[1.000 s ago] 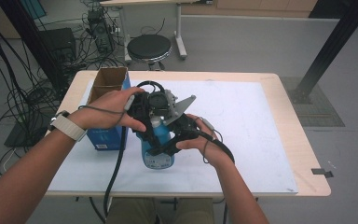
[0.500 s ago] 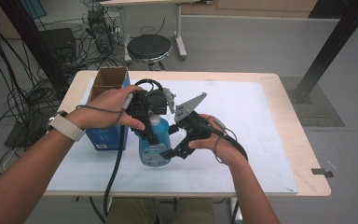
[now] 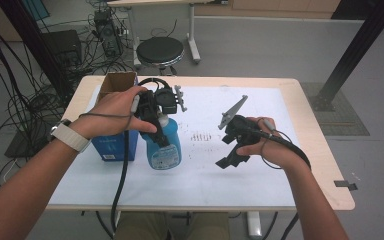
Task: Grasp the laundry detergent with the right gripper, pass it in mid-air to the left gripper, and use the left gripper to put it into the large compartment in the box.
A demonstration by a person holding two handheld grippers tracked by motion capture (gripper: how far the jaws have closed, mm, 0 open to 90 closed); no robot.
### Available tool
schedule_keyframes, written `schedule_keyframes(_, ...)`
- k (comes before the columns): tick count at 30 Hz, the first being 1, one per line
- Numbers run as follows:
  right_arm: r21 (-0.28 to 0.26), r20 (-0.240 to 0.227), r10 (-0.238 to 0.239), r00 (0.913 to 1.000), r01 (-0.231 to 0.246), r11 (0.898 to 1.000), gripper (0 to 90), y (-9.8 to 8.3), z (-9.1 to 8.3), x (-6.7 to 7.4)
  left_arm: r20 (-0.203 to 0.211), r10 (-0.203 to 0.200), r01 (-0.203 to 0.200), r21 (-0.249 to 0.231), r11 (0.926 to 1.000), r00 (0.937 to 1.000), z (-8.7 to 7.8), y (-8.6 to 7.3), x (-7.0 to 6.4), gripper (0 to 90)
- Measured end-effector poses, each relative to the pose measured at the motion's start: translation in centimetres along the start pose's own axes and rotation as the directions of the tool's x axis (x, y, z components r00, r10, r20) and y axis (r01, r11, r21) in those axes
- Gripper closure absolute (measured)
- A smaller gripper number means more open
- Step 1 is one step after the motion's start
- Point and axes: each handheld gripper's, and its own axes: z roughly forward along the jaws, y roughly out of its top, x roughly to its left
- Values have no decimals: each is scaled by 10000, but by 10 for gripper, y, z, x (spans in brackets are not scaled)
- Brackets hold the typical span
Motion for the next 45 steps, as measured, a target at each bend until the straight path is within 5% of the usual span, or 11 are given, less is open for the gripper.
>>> schedule_keyframes(8,1221,286,545,9981,-576,9908,114,-20,-14,-15,-335,-1274,1276,65,9918,9913,-11,2,11,373)
schedule_keyframes(20,2076,804,1077,9909,-1223,9705,116,-41,-24,-29,-614,-2446,2460,165,9691,9677,-25,6,22,372)
schedule_keyframes(24,2360,844,1147,9898,-1316,9628,117,-47,-23,-32,-670,-2919,2940,226,9555,9541,-31,8,26,373)
schedule_keyframes(26,2551,912,1134,9894,-1333,9577,117,-51,-22,-33,-773,-3214,3240,234,9458,9438,-34,9,28,373)
schedule_keyframes(34,2538,897,1310,9873,-1498,9556,117,-59,-28,-38,-1216,-4668,4704,10,8824,8760,-52,9,41,373)
schedule_keyframes(40,2616,978,1459,9845,-1669,9507,121,-63,-31,-41,-1338,-5256,5285,-162,8488,8401,-66,9,49,373)
schedule_keyframes(43,2795,1062,1390,9846,-1637,9461,121,-65,-31,-43,-1339,-5664,5689,-223,8221,8132,-72,6,54,373)
schedule_keyframes(45,2877,1129,1415,9835,-1687,9428,121,-67,-32,-44,-1366,-5978,5995,-325,7997,7899,-76,4,58,373)
